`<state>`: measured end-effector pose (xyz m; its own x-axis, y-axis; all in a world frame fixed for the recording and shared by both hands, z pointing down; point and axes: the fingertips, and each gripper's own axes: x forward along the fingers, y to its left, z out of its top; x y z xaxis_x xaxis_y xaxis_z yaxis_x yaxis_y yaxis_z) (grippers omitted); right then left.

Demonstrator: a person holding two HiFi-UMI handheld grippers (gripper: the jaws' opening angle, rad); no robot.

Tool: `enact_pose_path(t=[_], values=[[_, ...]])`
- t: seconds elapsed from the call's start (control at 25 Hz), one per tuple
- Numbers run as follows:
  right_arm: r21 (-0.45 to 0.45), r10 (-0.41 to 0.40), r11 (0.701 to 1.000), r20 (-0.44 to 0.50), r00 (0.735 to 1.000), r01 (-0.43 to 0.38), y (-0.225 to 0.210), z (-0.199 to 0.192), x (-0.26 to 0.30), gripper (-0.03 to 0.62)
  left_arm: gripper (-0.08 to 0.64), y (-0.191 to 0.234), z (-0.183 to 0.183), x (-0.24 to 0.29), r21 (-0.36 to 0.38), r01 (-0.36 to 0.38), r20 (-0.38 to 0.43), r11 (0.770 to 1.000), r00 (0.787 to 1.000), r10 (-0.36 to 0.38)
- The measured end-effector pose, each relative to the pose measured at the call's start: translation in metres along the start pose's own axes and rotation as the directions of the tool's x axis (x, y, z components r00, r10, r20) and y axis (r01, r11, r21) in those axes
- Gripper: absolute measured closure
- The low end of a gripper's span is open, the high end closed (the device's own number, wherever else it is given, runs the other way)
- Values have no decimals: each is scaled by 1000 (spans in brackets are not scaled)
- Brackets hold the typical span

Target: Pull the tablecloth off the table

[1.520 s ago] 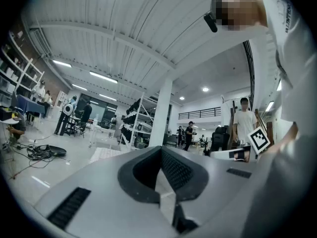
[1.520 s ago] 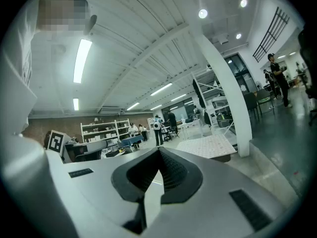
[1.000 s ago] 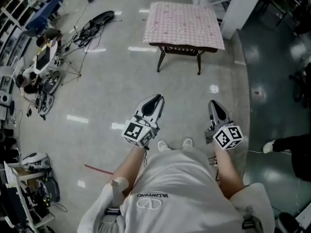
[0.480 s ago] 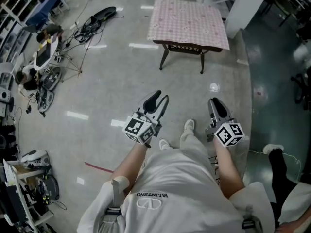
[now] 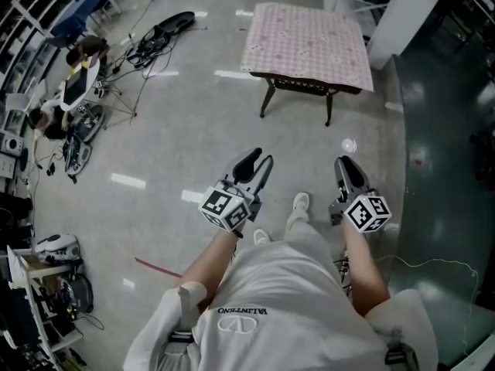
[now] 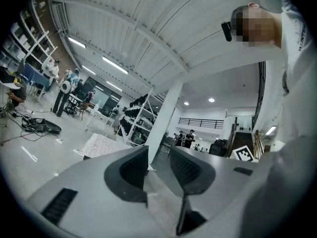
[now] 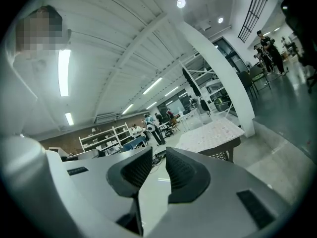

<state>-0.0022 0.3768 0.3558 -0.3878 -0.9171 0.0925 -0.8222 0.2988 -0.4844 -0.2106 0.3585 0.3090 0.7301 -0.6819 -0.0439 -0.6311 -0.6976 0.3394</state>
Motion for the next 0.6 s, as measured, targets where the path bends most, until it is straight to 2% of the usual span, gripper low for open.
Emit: enact_pose_path(t=[0.24, 0.6], values=[[23, 32, 999, -42, 999, -31, -53, 13, 43, 497, 437, 19, -15, 66, -17, -34, -26, 999, 999, 33], [48, 88, 995, -76, 993, -85, -130, 54, 115, 499, 437, 48, -23, 171, -37, -83, -43, 996, 996, 82]])
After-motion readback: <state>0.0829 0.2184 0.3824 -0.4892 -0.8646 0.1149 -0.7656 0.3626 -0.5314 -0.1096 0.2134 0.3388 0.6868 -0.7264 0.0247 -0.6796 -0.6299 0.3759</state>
